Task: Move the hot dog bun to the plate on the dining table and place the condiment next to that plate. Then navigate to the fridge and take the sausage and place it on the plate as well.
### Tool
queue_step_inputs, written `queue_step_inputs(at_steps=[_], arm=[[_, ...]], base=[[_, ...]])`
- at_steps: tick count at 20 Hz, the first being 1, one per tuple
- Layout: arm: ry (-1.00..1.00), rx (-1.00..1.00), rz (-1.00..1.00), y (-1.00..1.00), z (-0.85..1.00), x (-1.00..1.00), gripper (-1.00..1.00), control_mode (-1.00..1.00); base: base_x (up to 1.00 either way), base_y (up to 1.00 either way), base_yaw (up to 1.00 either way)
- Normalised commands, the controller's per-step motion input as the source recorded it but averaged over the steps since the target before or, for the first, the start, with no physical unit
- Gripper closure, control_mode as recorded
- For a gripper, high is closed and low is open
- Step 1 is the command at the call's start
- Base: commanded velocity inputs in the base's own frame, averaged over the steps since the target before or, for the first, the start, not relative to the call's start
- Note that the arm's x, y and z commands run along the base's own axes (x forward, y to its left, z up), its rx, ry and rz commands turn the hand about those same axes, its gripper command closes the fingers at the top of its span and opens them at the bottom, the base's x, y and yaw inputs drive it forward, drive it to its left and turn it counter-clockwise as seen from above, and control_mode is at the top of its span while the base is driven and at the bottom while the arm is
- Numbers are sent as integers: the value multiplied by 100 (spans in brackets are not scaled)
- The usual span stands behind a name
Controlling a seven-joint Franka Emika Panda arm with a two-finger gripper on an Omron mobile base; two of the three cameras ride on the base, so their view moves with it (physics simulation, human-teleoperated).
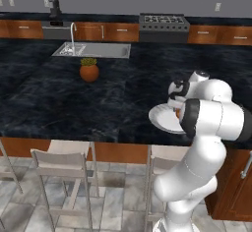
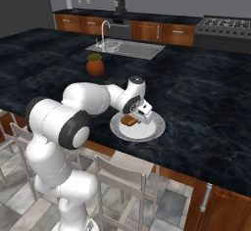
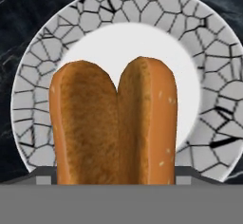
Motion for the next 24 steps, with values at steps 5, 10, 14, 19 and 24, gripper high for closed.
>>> queue_step_inputs(at_steps=[5,10,14,19,24], arm=[[1,0,0,0,-18,5,100,-100],[4,0,0,0,-25,10,100,-100],[5,0,0,0,-25,24,100,-100],[3,0,0,0,-18,34,100,-100],[3,0,0,0,-20,32,100,-100]], base=[[0,0,0],[0,0,0],[0,0,0],[0,0,0],[0,0,0]])
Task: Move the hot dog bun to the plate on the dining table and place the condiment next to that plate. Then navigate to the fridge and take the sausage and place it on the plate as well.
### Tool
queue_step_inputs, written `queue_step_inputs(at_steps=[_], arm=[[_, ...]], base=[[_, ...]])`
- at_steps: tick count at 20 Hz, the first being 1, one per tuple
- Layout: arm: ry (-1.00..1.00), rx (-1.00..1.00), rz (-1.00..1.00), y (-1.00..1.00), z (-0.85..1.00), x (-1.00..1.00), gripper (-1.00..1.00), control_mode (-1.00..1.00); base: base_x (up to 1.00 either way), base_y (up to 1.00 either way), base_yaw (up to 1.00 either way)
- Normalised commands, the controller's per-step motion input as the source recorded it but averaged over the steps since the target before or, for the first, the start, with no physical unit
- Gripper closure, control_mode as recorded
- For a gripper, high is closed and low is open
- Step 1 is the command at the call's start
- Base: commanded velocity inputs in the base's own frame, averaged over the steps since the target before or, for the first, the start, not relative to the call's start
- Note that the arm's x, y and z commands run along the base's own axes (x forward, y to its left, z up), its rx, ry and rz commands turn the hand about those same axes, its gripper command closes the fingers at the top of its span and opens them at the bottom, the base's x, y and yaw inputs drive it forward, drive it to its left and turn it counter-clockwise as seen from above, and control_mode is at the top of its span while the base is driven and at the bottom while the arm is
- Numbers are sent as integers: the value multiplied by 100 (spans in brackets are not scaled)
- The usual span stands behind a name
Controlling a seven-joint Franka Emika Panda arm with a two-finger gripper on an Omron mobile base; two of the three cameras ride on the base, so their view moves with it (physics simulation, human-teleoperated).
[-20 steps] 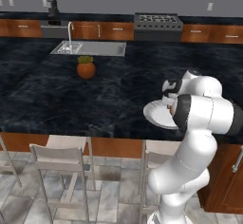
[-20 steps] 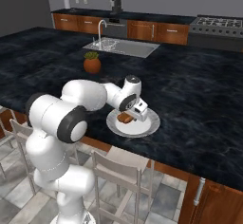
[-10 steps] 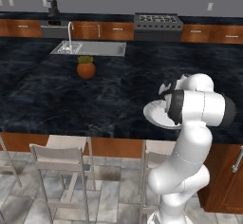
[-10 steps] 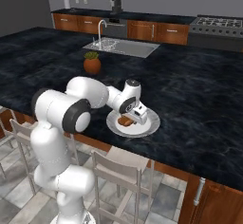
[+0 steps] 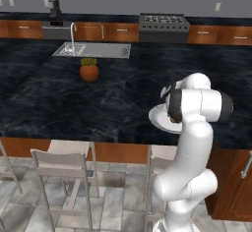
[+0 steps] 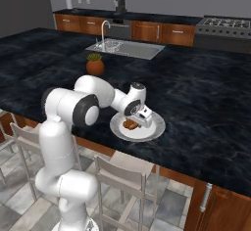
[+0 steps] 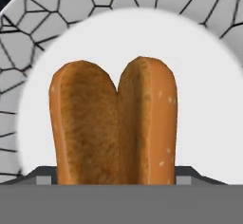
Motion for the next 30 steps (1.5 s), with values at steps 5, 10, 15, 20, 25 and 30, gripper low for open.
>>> queue_step_inputs(at_steps=[5,10,15,20,25,30], arm=[[0,0,0,0,-16,4,-100,-100],[-2,0,0,0,-1,0,-100,-100],[-13,0,0,0,17,0,-100,-100],[-23,0,0,1,56,-18,-100,-100],[-21,0,0,31,100,-72,-100,-100],[-6,-1,0,56,100,-71,-100,-100]], base=[[0,0,0],[0,0,0],[0,0,0],[0,0,0],[0,0,0],[0,0,0]])
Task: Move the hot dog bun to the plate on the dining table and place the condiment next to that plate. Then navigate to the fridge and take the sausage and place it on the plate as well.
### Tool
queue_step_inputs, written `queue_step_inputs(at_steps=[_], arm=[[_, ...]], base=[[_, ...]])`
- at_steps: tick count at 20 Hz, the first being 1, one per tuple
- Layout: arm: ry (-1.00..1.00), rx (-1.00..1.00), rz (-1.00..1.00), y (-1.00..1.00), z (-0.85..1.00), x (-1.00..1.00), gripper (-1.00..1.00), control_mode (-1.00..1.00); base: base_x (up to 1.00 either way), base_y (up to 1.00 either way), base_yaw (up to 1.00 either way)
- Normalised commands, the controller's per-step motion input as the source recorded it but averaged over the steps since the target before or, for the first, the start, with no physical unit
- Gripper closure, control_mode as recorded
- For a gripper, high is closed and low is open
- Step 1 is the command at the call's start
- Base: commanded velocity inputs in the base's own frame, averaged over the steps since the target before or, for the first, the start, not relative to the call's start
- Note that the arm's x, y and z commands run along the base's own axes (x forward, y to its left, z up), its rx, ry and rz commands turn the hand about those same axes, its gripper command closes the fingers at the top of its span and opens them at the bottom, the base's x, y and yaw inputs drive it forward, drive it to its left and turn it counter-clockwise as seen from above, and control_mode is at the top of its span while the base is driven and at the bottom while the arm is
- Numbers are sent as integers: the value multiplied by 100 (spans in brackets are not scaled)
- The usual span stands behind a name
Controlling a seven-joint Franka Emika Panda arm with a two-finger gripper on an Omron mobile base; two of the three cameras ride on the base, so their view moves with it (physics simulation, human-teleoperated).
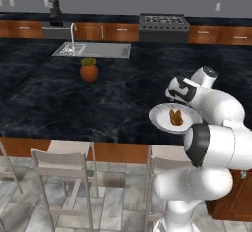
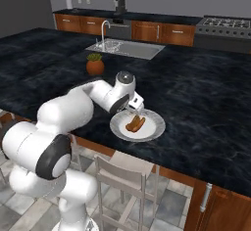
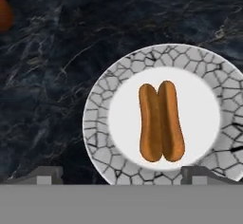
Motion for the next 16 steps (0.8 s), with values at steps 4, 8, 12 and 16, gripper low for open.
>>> queue_step_inputs(at_steps=[4,8,12,16], arm=[[0,-2,0,40,100,-81,-100,-100],[2,-5,0,9,100,-87,-100,-100],[8,-8,0,3,100,-80,-100,-100],[6,-5,0,0,75,-96,-100,-100]], base=[[0,0,0],[0,0,0],[0,0,0],[0,0,0]])
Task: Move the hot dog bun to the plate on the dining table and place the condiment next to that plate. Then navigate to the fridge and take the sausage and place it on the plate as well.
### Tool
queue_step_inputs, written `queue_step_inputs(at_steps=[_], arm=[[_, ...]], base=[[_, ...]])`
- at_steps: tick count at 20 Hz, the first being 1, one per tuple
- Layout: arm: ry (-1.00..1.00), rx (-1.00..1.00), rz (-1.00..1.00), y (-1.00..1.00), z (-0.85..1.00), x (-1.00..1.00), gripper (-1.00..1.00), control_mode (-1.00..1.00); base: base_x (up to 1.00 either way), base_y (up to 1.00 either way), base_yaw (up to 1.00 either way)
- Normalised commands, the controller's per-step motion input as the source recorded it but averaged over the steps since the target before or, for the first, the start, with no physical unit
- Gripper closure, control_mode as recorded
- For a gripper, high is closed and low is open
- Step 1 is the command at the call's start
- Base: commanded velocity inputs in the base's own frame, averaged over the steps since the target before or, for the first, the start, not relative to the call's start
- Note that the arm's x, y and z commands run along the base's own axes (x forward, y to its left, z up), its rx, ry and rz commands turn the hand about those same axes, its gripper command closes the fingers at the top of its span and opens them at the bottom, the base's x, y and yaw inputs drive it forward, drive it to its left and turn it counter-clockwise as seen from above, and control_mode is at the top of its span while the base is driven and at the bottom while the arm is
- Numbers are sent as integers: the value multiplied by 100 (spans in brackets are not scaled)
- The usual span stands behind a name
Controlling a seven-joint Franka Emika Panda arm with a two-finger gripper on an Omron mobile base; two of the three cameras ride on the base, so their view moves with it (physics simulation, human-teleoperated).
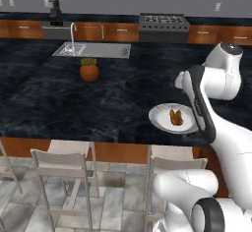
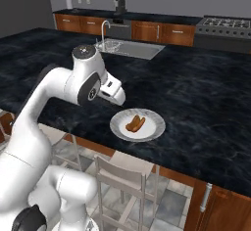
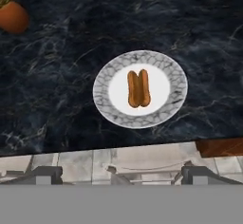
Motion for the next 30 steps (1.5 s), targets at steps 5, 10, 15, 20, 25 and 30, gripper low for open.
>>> queue_step_inputs(at_steps=[5,10,15,20,25,30], arm=[[0,-3,0,0,8,-96,-100,-100],[0,-2,0,2,0,-15,-100,100],[0,0,0,0,0,0,-100,100],[0,0,0,0,0,0,-100,100],[0,0,0,0,0,0,-100,100],[0,0,0,0,0,0,-100,100]], base=[[0,0,0],[-75,40,0],[-76,100,0],[-17,100,0],[3,100,0],[29,100,0]])
